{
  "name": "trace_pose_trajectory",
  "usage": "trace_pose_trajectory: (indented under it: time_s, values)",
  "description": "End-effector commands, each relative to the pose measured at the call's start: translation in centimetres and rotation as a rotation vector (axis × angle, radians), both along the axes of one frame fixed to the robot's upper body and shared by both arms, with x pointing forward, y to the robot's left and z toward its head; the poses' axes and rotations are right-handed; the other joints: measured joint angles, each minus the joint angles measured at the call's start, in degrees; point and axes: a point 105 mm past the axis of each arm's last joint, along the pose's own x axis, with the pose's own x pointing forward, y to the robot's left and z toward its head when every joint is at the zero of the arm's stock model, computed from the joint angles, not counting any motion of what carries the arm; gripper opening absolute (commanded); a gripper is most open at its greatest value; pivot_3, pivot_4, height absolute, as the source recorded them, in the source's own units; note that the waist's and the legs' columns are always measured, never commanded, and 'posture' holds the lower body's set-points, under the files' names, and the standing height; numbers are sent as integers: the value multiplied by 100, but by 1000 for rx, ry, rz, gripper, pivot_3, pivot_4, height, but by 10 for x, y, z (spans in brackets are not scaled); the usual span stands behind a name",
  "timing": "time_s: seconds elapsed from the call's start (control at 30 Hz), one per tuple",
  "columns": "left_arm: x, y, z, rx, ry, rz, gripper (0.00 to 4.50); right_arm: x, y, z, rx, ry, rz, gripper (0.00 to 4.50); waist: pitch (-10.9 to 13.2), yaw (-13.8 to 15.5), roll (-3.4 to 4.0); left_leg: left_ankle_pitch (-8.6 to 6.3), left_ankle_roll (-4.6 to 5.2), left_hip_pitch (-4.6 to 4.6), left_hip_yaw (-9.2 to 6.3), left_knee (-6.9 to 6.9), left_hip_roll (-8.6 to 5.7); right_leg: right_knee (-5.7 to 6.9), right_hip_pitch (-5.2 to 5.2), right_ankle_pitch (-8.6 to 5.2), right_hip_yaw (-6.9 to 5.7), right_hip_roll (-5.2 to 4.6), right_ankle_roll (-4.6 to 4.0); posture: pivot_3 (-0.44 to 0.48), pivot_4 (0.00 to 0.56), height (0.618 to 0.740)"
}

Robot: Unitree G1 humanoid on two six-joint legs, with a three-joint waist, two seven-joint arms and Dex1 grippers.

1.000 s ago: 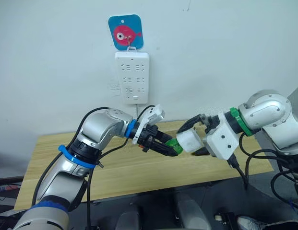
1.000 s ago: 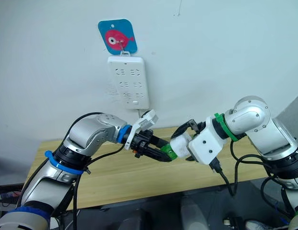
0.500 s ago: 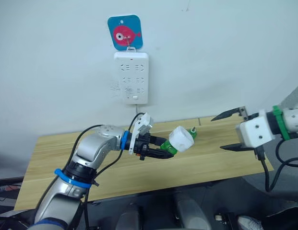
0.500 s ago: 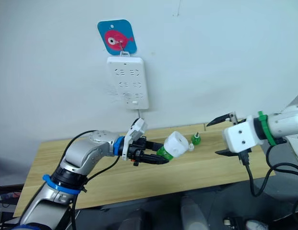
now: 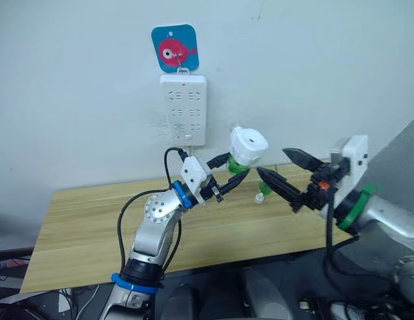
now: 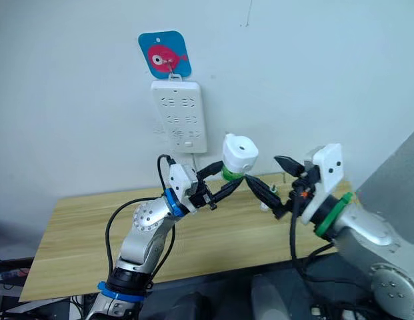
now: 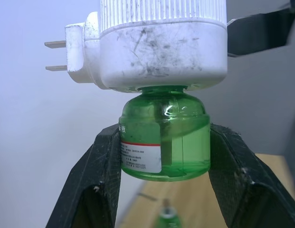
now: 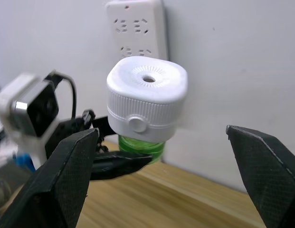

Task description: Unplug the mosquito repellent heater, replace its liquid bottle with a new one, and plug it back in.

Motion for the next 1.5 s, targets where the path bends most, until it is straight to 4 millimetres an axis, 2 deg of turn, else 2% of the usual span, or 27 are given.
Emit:
trace_pose_trajectory:
  time_s: [0.03,0.37,0.73,0.83,0.9,0.93,1.13,1.2,1.37,1.43,1.5]
  values:
    - [-2,-3,13,-19,-89,13,2193,3,13,9,36,-33,-32,4500,0,-11,1,0,0,-1,-1,0,1,-1,0,0,-1,0,0,-280,160,730]
    - [-1,-9,22,-56,-103,16,2193,21,19,11,128,-14,-73,4500,-11,-78,3,-1,1,-5,-8,-1,2,-5,-1,-1,-9,4,1,-277,156,730]
    - [-2,-12,27,-66,-114,-14,2193,32,33,21,170,-30,-10,4500,-13,-126,6,-1,1,-5,-11,-4,5,-7,-1,-1,-11,12,1,-264,154,730]
    - [-2,-12,29,-65,-127,-19,2193,32,35,24,186,-39,4,3907,-13,-125,6,-1,1,-7,-13,-5,6,-9,-1,-1,-10,12,1,-260,153,730]
    - [-3,-12,29,-62,-126,-31,2193,32,36,25,186,-43,11,3163,-14,-125,6,-1,2,-7,-13,-5,6,-9,-1,-2,-10,12,1,-257,151,730]
    - [-3,-12,29,-59,-127,-30,2193,31,36,25,186,-43,13,2988,-14,-126,6,-1,2,-7,-12,-5,6,-9,-1,-2,-10,12,1,-257,151,730]
    - [-10,-9,28,-60,-138,-62,2193,31,36,26,185,-46,14,2990,-15,-127,7,-1,2,-6,-12,-5,6,-10,-1,-2,-10,12,2,-255,146,730]
    - [-9,-2,24,-33,-137,-32,2910,31,35,26,182,-50,10,2990,-15,-127,8,-1,2,-6,-13,-6,7,-10,-1,-2,-10,12,2,-256,144,730]
    - [-11,21,9,56,-70,-15,4334,32,29,28,167,-67,-13,2990,-18,-136,10,-1,1,-6,-12,-6,8,-10,-2,-2,-8,12,1,-255,141,730]
    - [-13,34,6,83,-47,7,4500,31,27,28,141,-78,-16,2990,-18,-143,11,-1,1,-4,-12,-9,9,-11,-3,-2,-7,12,2,-254,143,730]
    - [-9,69,9,97,-6,100,4500,28,24,27,39,-116,-9,2990,-18,-141,11,-1,1,-6,-14,-9,11,-11,-5,-3,-9,12,2,-245,144,730]
